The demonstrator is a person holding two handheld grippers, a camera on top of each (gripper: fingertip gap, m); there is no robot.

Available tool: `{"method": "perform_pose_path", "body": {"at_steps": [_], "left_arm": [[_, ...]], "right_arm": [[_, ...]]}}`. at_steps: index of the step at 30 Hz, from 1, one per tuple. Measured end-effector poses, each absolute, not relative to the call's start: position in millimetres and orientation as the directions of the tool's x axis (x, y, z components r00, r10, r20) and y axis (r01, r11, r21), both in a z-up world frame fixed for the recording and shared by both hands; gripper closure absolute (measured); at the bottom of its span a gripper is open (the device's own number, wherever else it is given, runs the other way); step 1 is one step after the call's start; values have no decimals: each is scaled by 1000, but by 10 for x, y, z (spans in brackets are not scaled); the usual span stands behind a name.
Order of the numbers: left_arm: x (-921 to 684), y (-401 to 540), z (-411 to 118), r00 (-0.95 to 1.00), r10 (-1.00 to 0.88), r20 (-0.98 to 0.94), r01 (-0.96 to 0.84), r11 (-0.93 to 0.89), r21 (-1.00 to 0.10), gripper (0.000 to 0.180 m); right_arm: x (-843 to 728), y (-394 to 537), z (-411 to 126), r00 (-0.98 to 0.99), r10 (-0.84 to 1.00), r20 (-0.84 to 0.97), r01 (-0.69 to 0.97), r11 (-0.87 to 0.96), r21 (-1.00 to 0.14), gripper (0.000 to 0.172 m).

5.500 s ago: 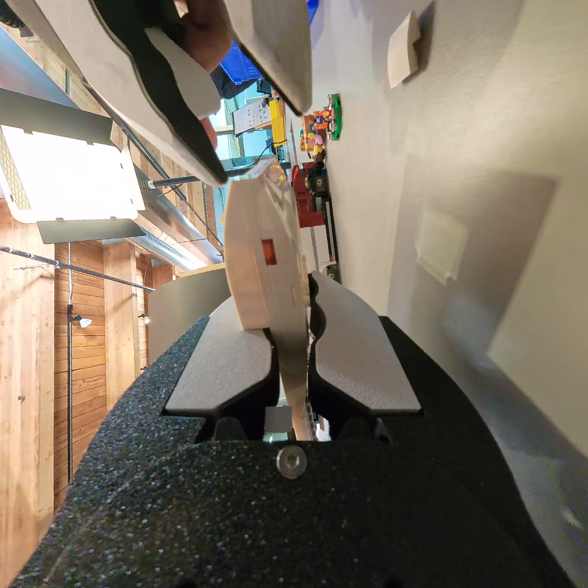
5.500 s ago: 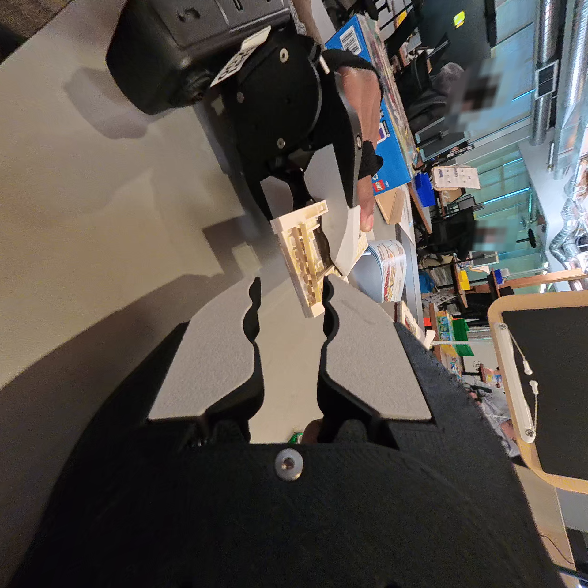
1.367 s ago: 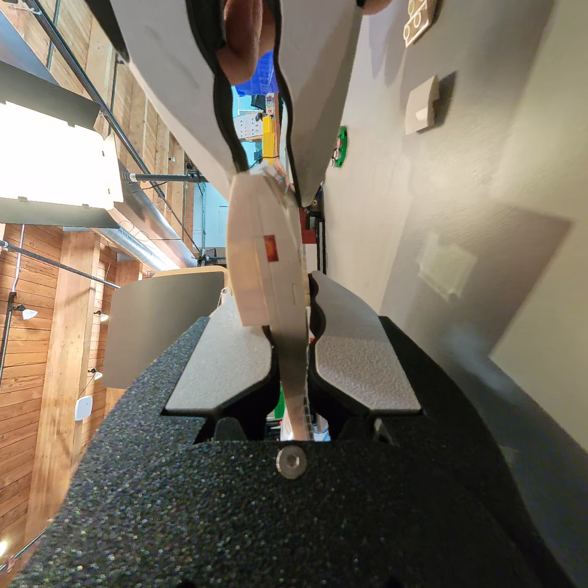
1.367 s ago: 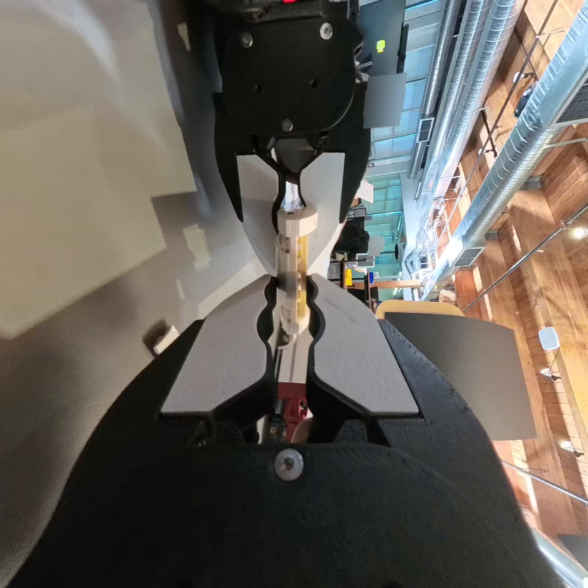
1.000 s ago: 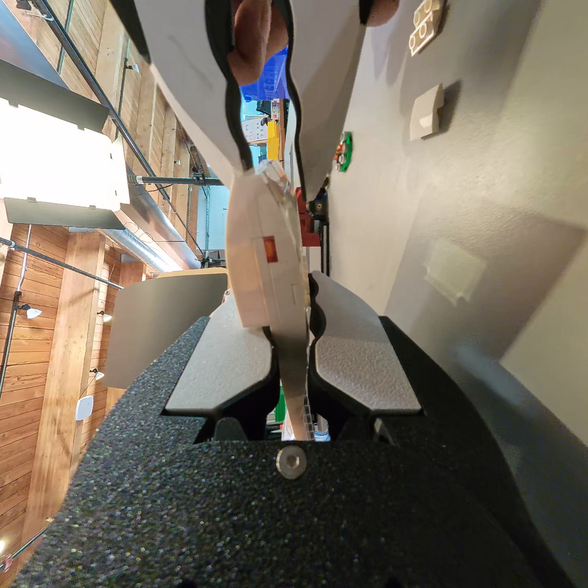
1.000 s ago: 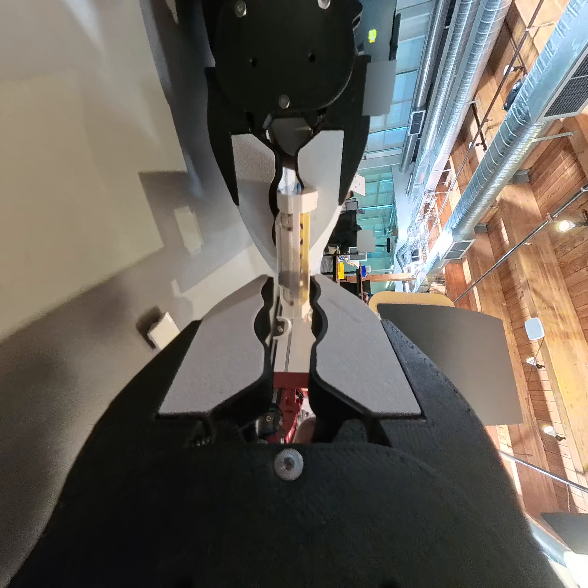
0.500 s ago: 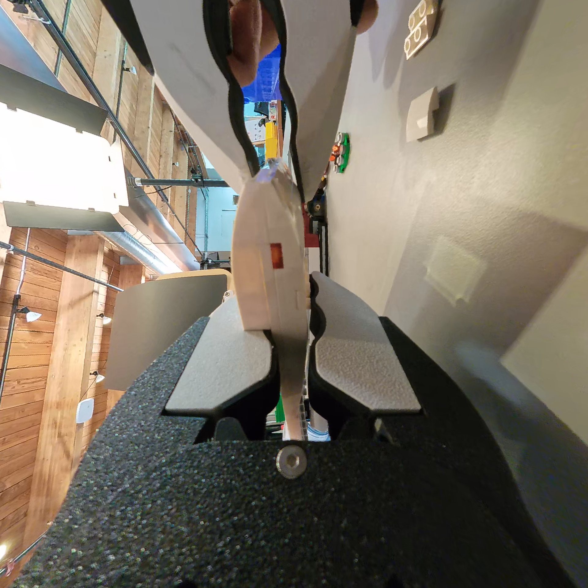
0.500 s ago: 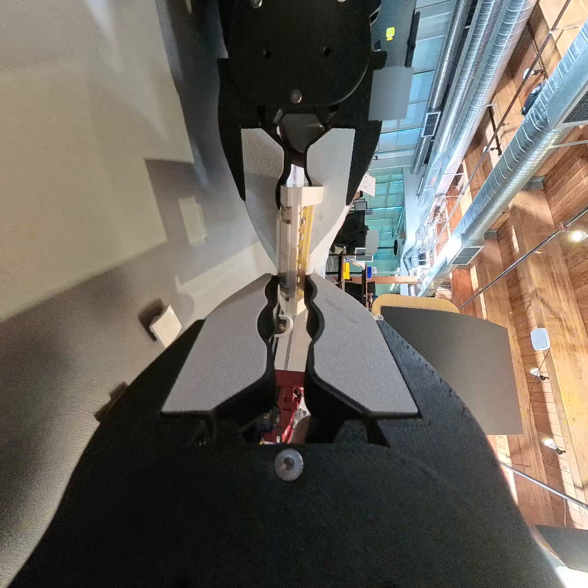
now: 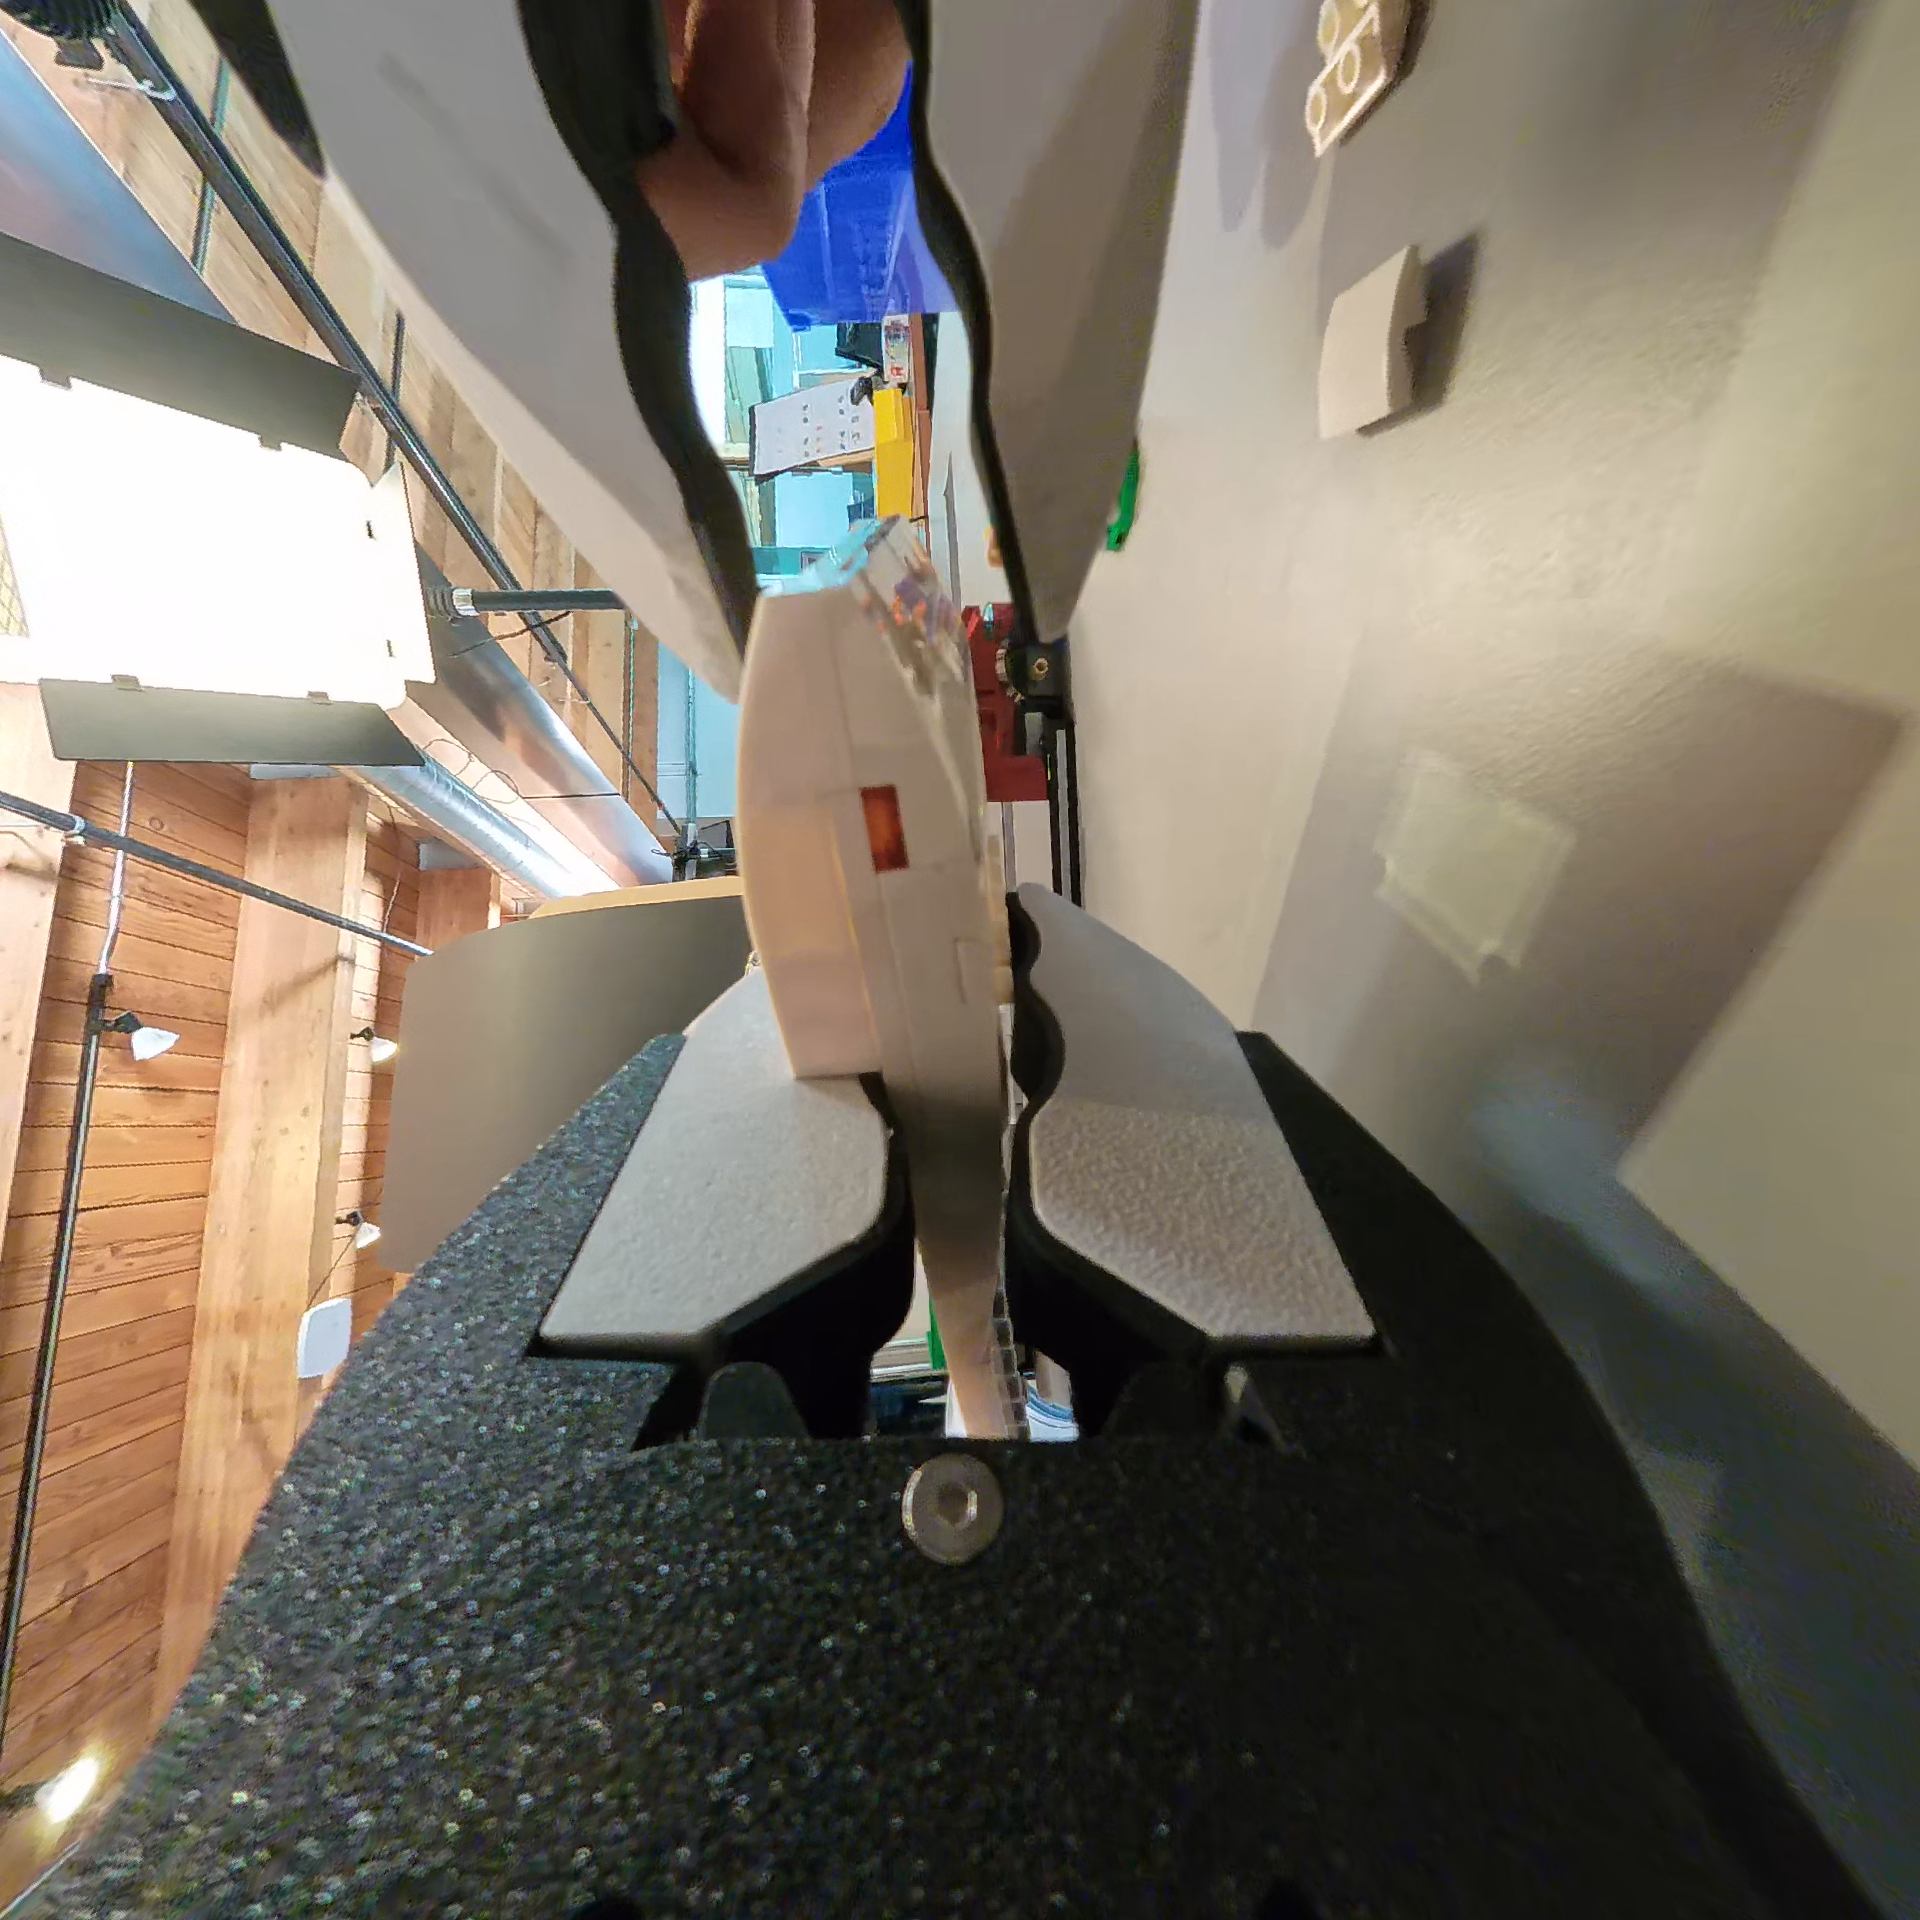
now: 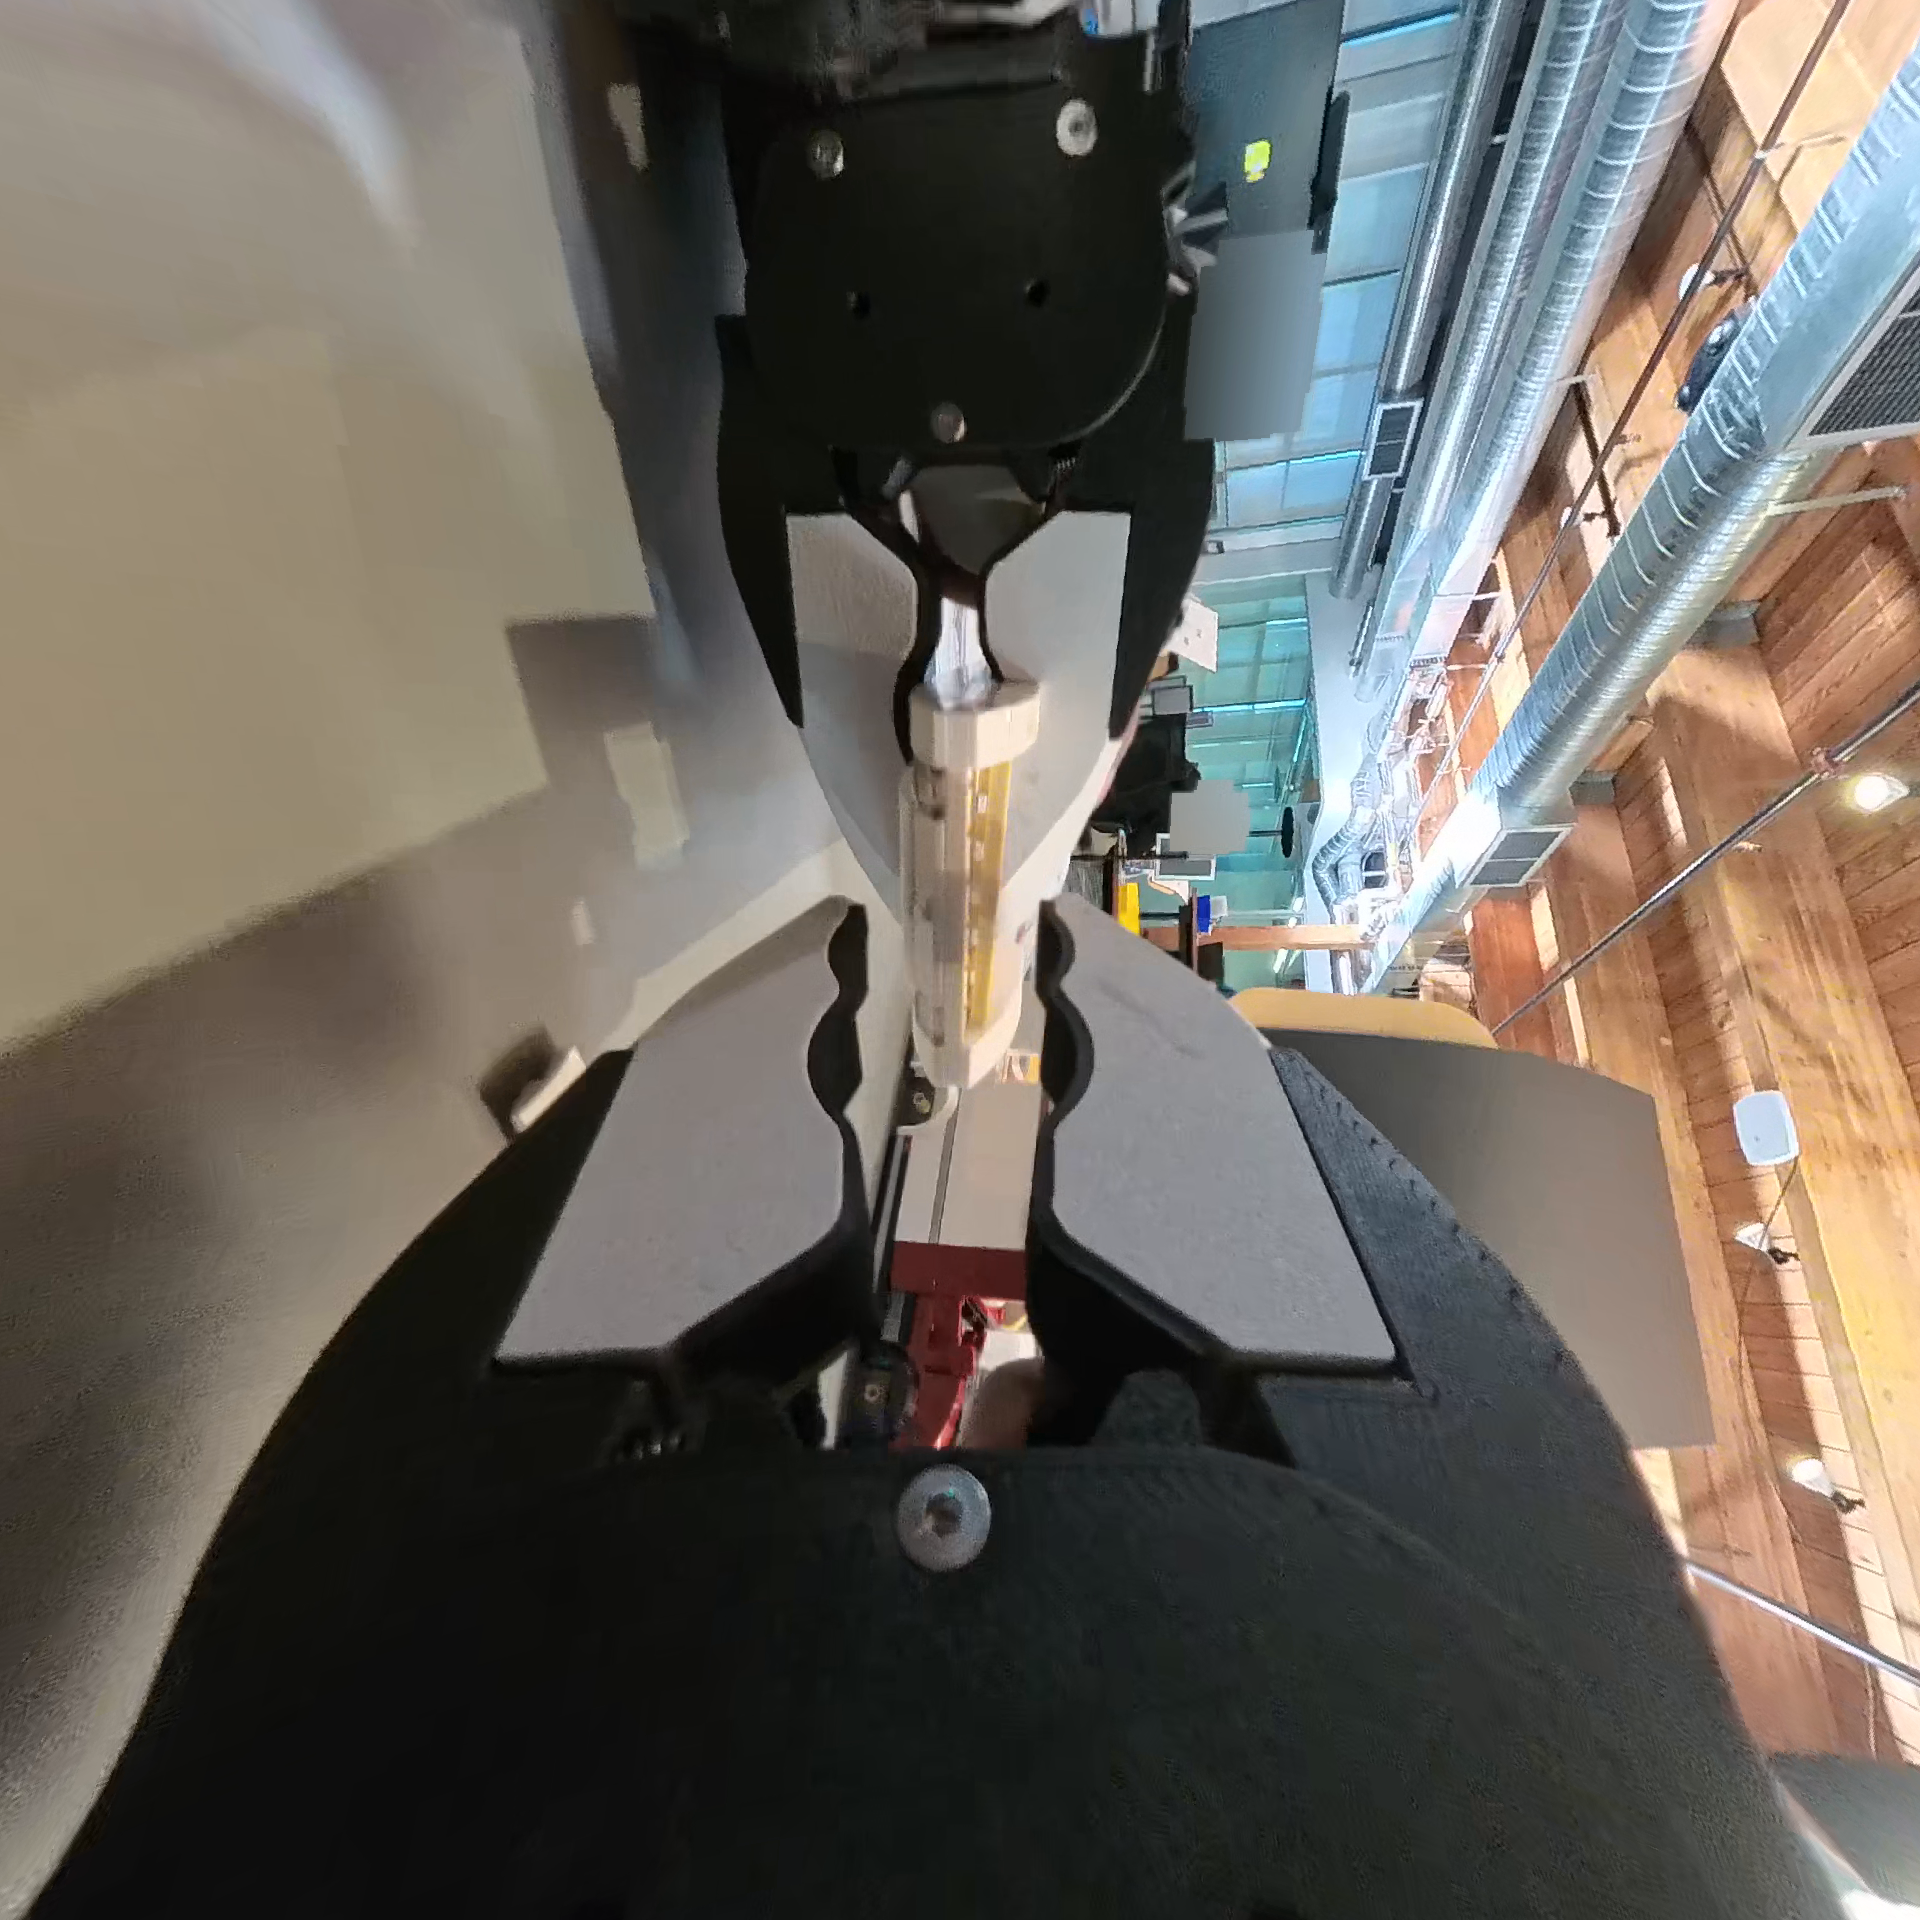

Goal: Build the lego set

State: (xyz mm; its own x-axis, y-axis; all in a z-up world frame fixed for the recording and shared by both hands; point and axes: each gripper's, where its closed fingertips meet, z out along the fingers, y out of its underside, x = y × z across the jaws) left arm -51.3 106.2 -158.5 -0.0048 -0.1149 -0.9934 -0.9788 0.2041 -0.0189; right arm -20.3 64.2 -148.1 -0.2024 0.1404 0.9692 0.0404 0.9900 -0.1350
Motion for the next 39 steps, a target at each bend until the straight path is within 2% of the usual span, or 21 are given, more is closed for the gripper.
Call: {"method": "perform_pose_path", "body": {"at_steps": [2, 6, 23, 28, 34, 39], "left_arm": [[-502, 1058, -1581, -6, -112, -994, -978, 209, -17, 165], [-479, 1047, -1573, -8, -108, -994, -976, 217, -16, 166], [-485, 1046, -1571, -5, -117, -993, -976, 218, -21, 165], [-511, 1068, -1576, 23, -126, -992, -975, 215, -50, 165], [-505, 1072, -1594, 19, -130, -991, -975, 215, -47, 165], [-481, 1067, -1594, 15, -129, -992, -975, 218, -43, 165]], "right_arm": [[-213, 597, -1513, -211, 122, 970, 32, 993, -118, 142], [-230, 578, -1483, -192, 114, 975, 26, 993, -111, 154], [-252, 561, -1499, -243, 132, 961, 23, 991, -130, 155], [-279, 579, -1464, -215, 180, 960, 41, 984, -176, 154], [-262, 488, -1462, -219, 166, 962, 12, 986, -167, 142], [-261, 459, -1462, -203, 129, 971, 0, 991, -132, 154]]}}
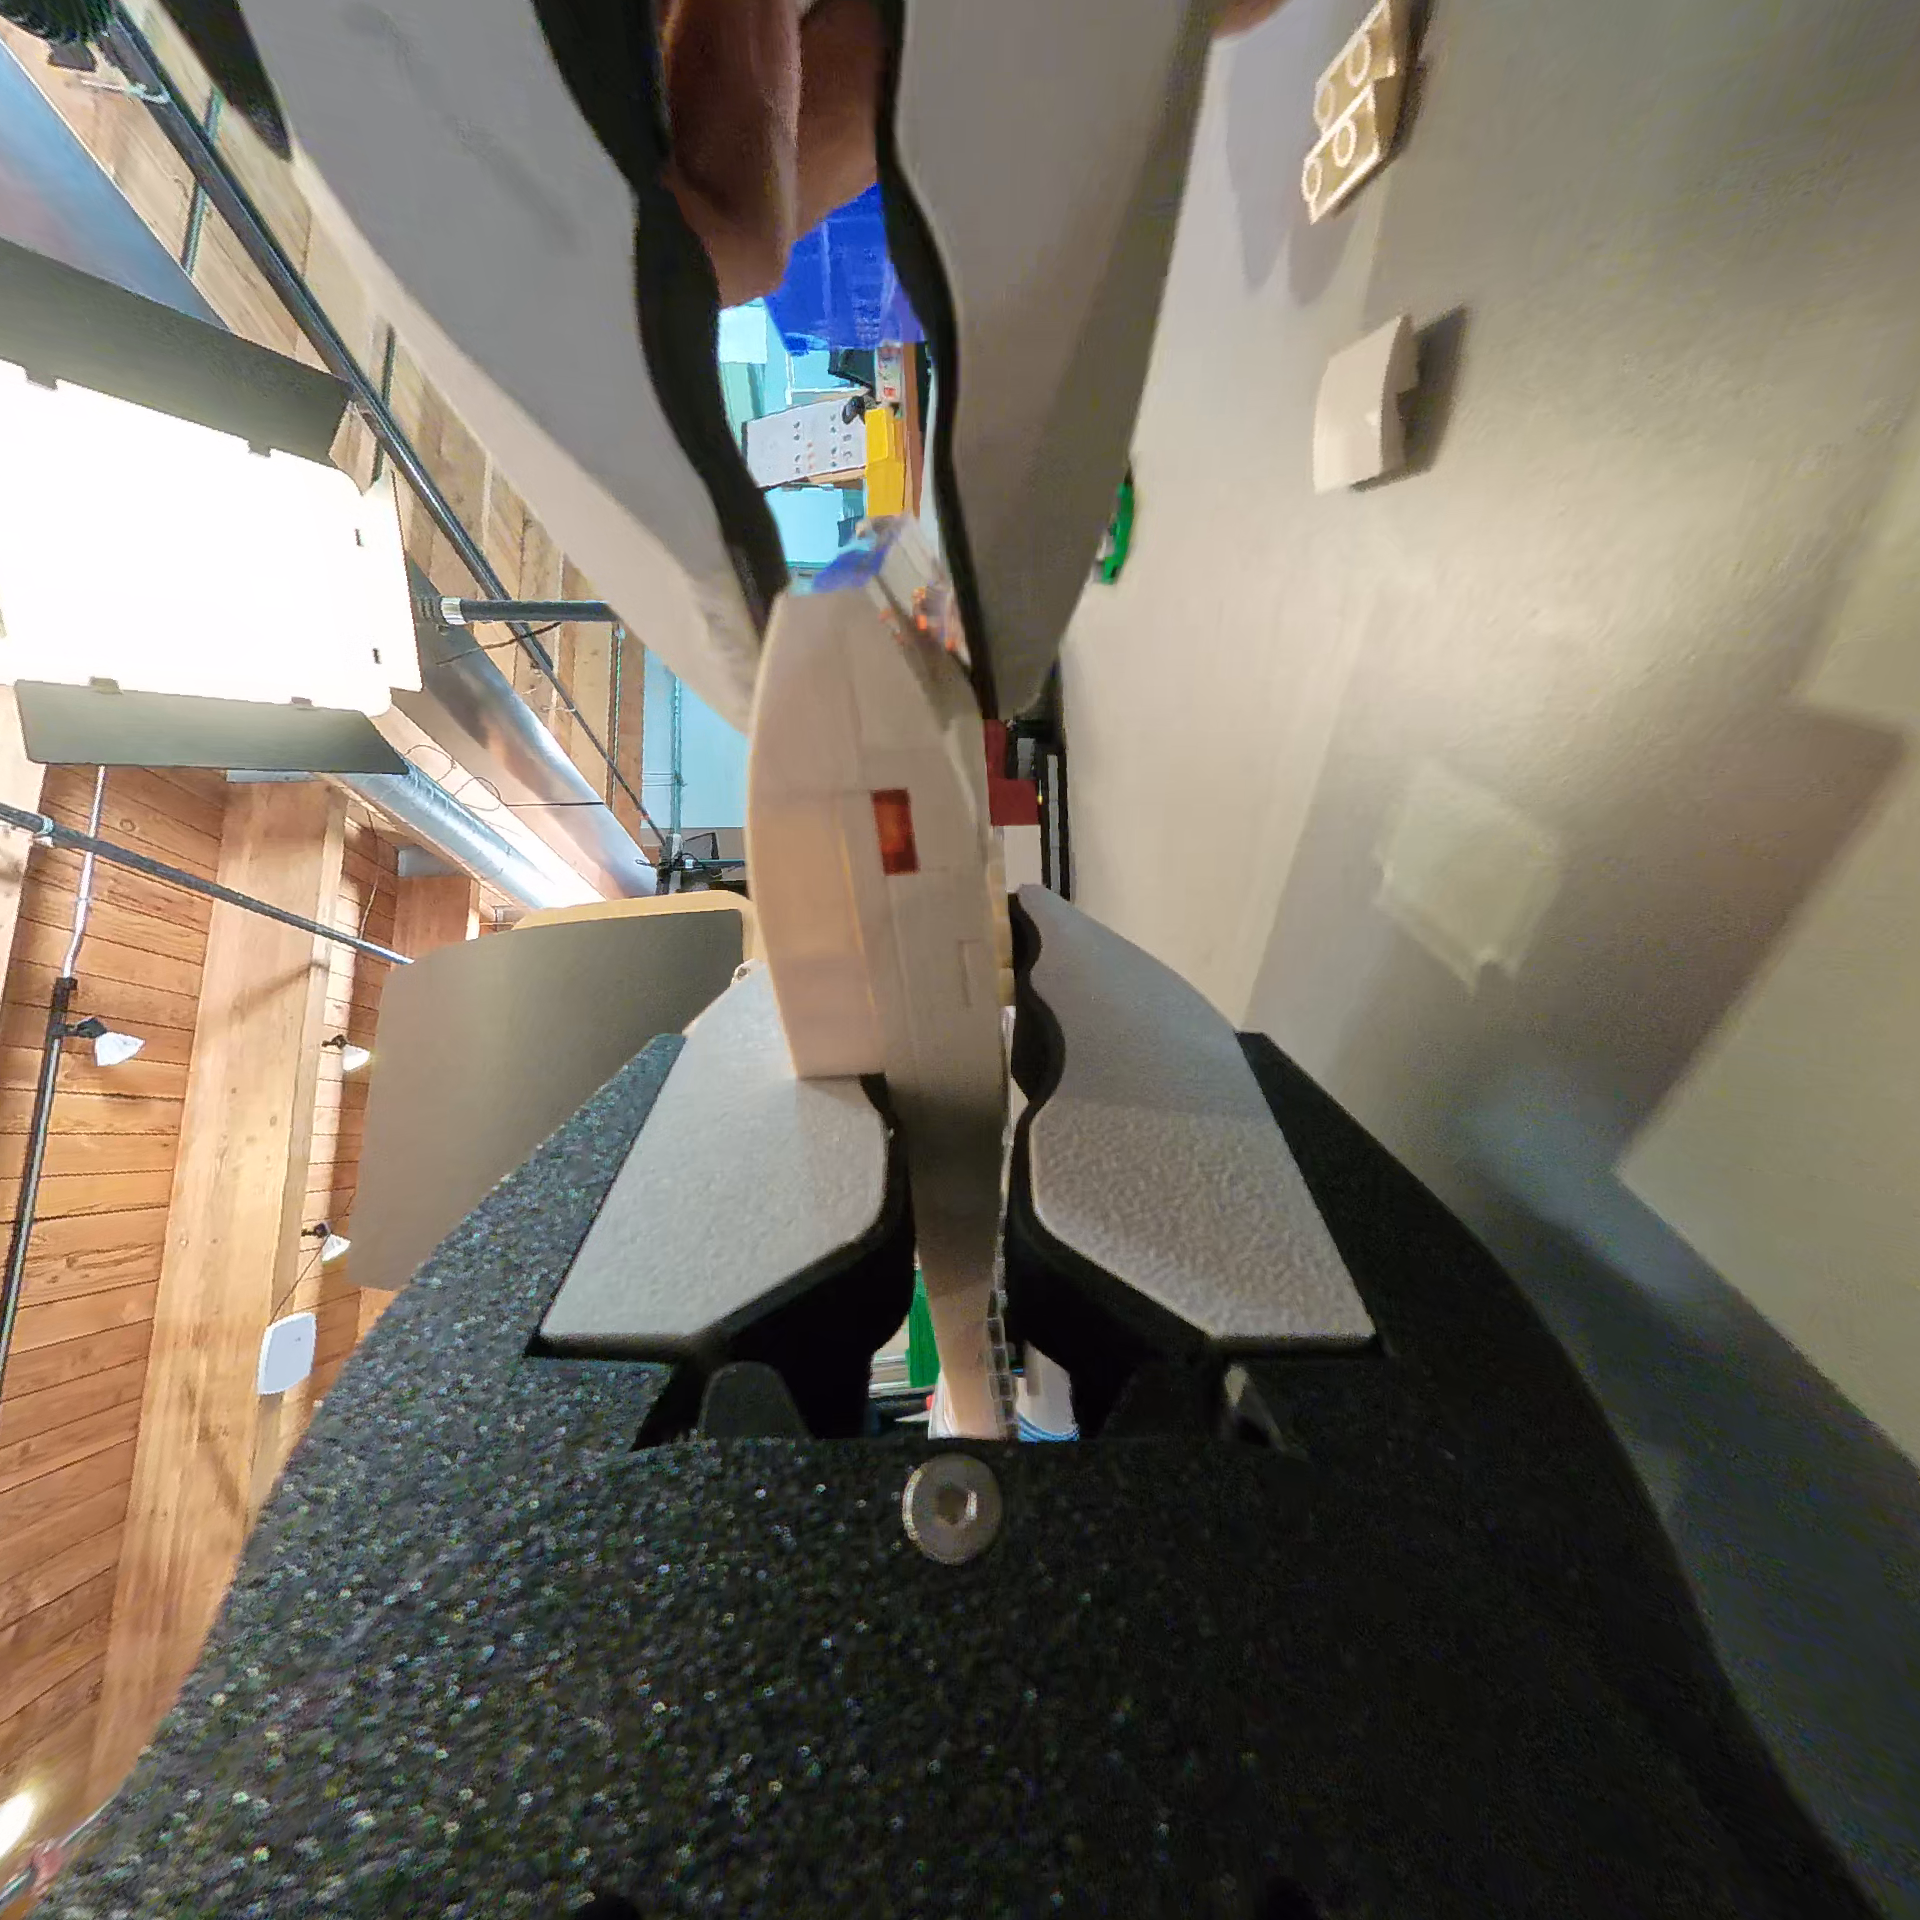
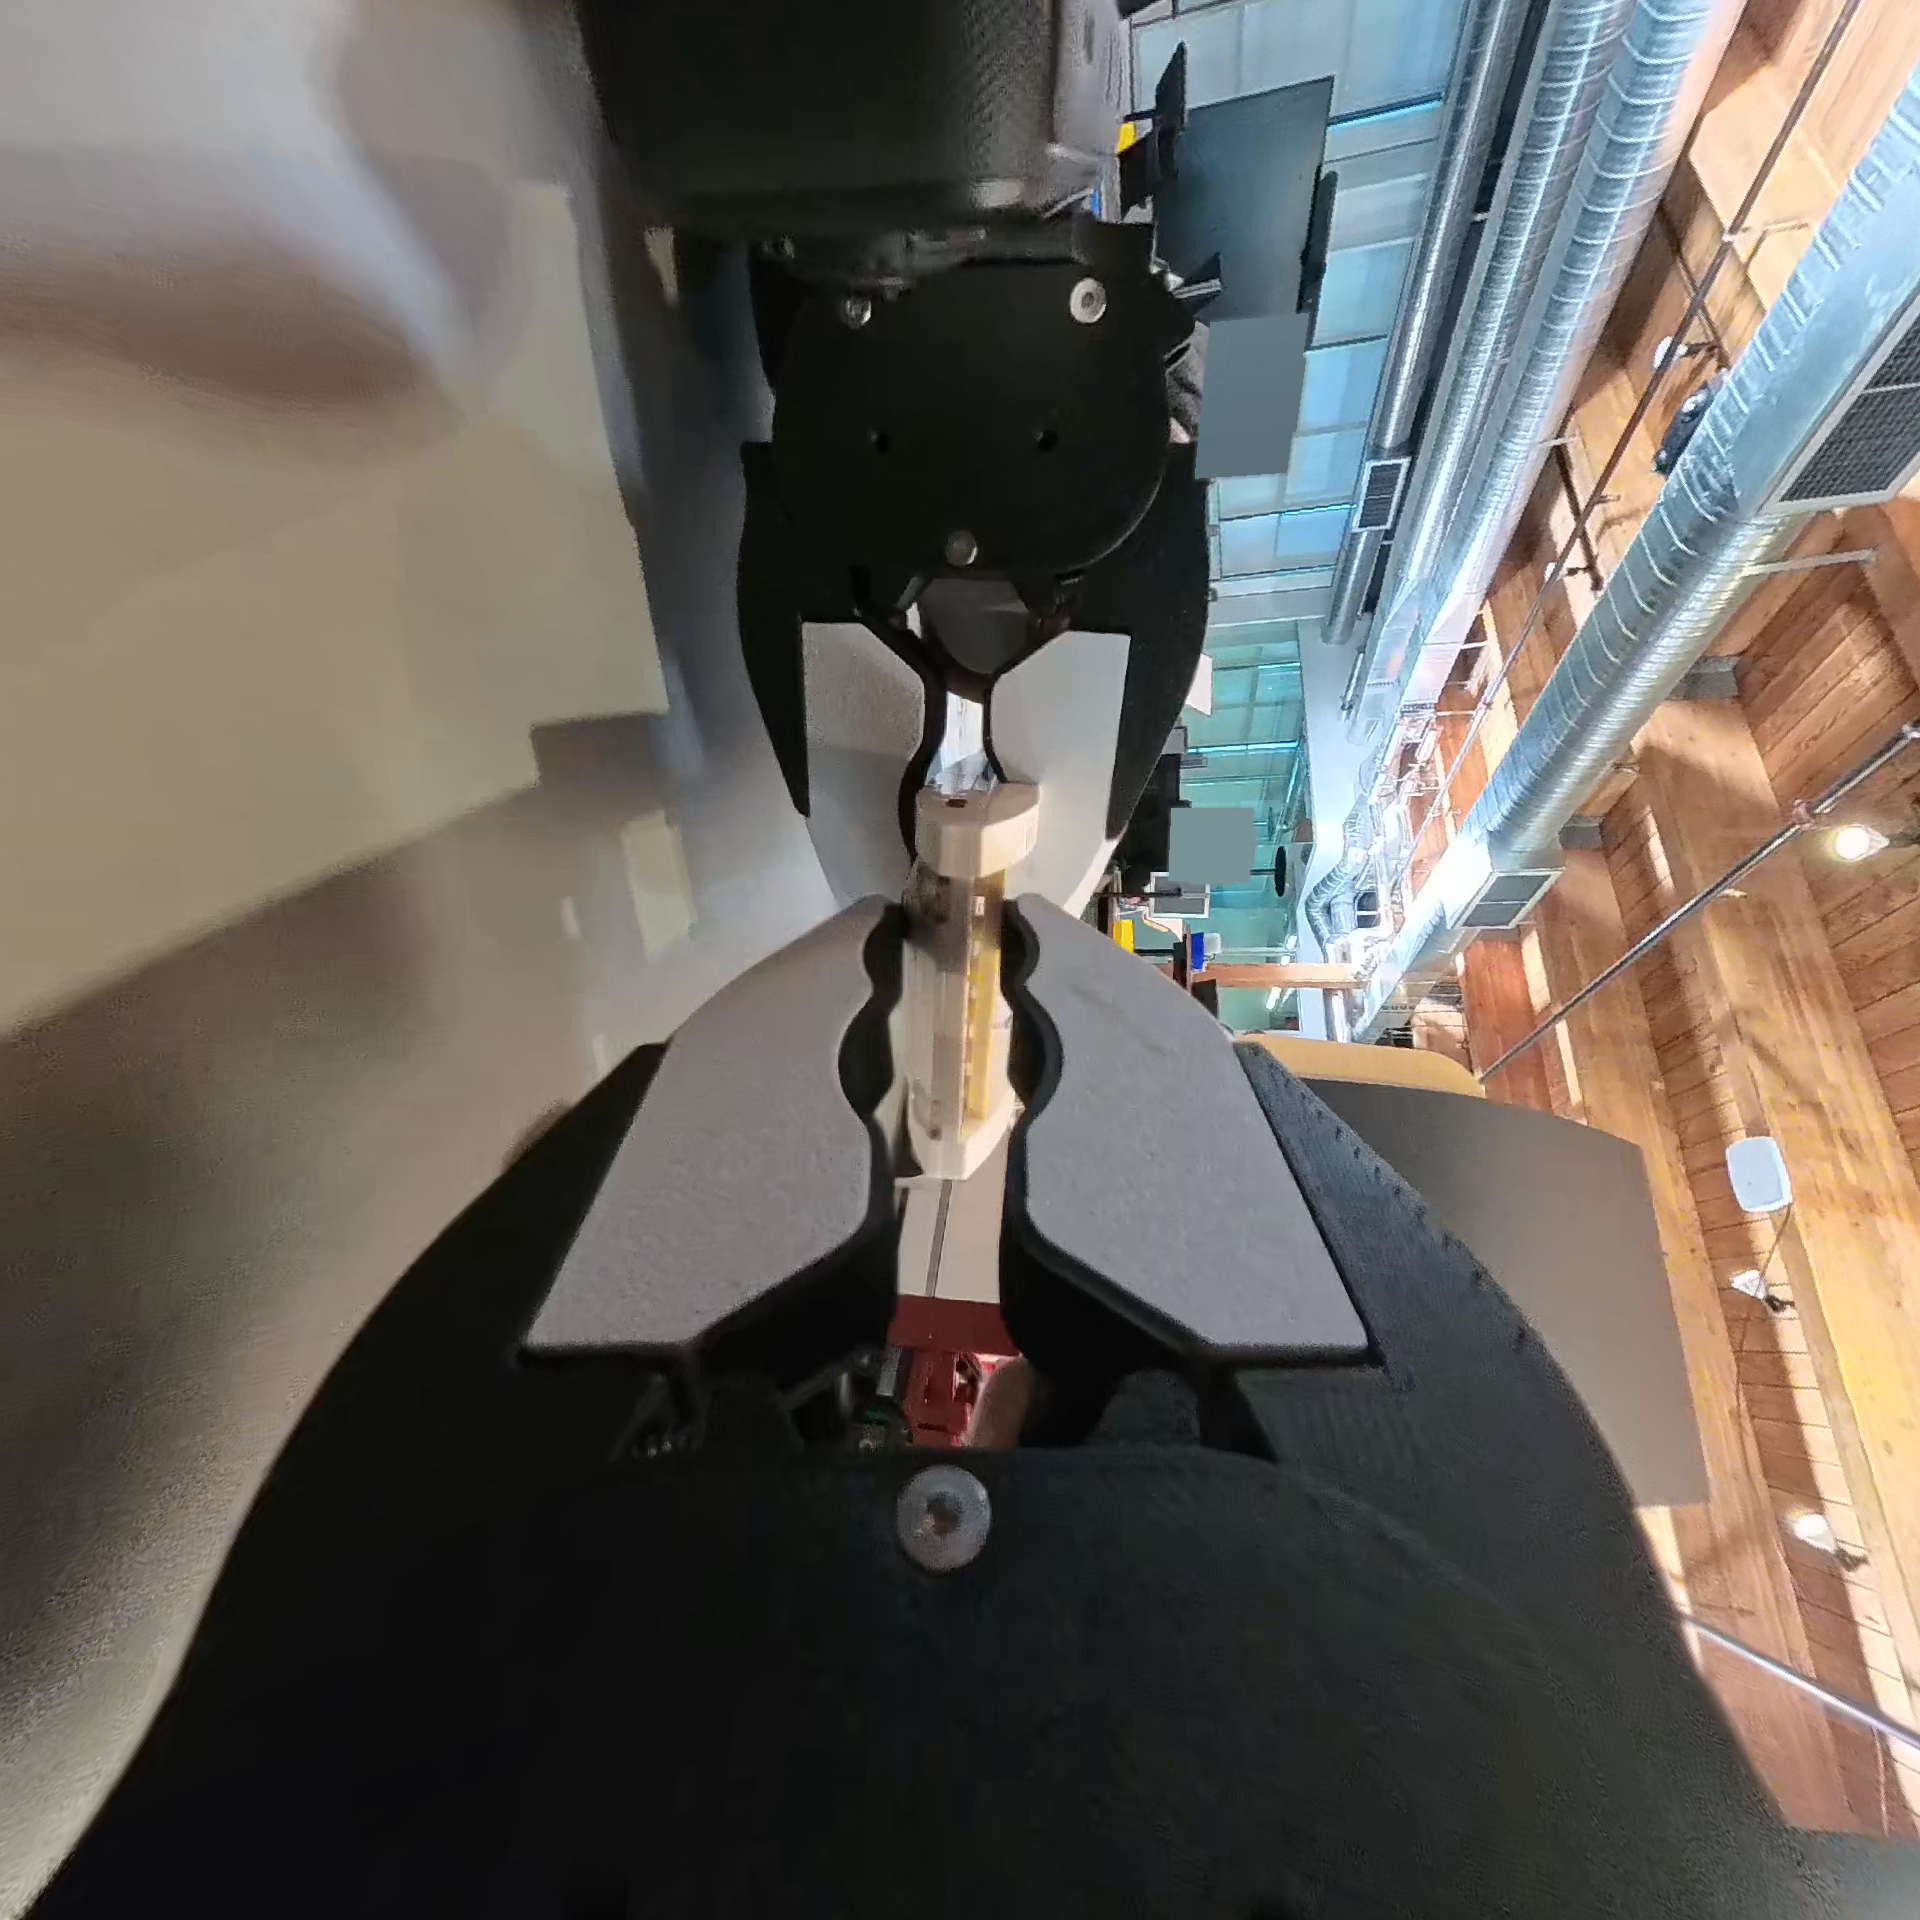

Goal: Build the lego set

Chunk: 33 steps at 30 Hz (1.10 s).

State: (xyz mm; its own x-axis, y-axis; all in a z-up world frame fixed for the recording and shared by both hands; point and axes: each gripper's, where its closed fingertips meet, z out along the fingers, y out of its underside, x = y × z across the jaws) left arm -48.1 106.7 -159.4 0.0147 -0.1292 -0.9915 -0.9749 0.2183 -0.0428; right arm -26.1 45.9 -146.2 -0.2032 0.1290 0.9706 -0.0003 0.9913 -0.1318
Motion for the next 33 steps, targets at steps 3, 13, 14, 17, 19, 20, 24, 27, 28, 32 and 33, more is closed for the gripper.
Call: {"method": "perform_pose_path", "body": {"at_steps": [3, 13, 14, 17, 19, 20, 24, 27, 28, 32, 33], "left_arm": [[-476, 1065, -1585, 21, -130, -991, -974, 220, -49, 165], [-474, 1058, -1613, 12, -141, -990, -974, 220, -43, 165], [-475, 1059, -1618, 10, -141, -990, -974, 221, -42, 165], [-484, 1068, -1632, 15, -147, -989, -975, 218, -48, 165], [-494, 1079, -1637, 24, -149, -989, -975, 215, -56, 165], [-501, 1084, -1633, 31, -148, -988, -975, 214, -63, 165], [-534, 1091, -1615, 52, -142, -989, -975, 208, -81, 165], [-562, 1090, -1606, 64, -139, -988, -975, 203, -92, 165], [-566, 1090, -1602, 71, -139, -988, -974, 204, -98, 165], [-612, 1096, -1538, 150, -145, -978, -964, 200, -177, 165], [-629, 1098, -1510, 184, -149, -972, -957, 200, -212, 165]], "right_arm": [[-259, 456, -1457, -211, 131, 969, -3, 991, -134, 154], [-251, 458, -1484, -271, 139, 953, -3, 989, -146, 155], [-252, 460, -1487, -274, 140, 952, -2, 989, -146, 155], [-257, 475, -1490, -274, 143, 951, 5, 989, -147, 155], [-264, 487, -1481, -257, 143, 956, 14, 989, -144, 155], [-269, 493, -1468, -240, 144, 960, 16, 989, -145, 155], [-248, 520, -1440, -204, 146, 968, 14, 989, -146, 148], [-221, 558, -1410, -189, 159, 969, 18, 987, -158, 147], [-212, 570, -1388, -180, 165, 970, 16, 986, -165, 146], [-176, 667, -1253, -136, 251, 958, 14, 968, -252, 145], [-169, 713, -1227, -128, 275, 953, 21, 961, -275, 144]]}}
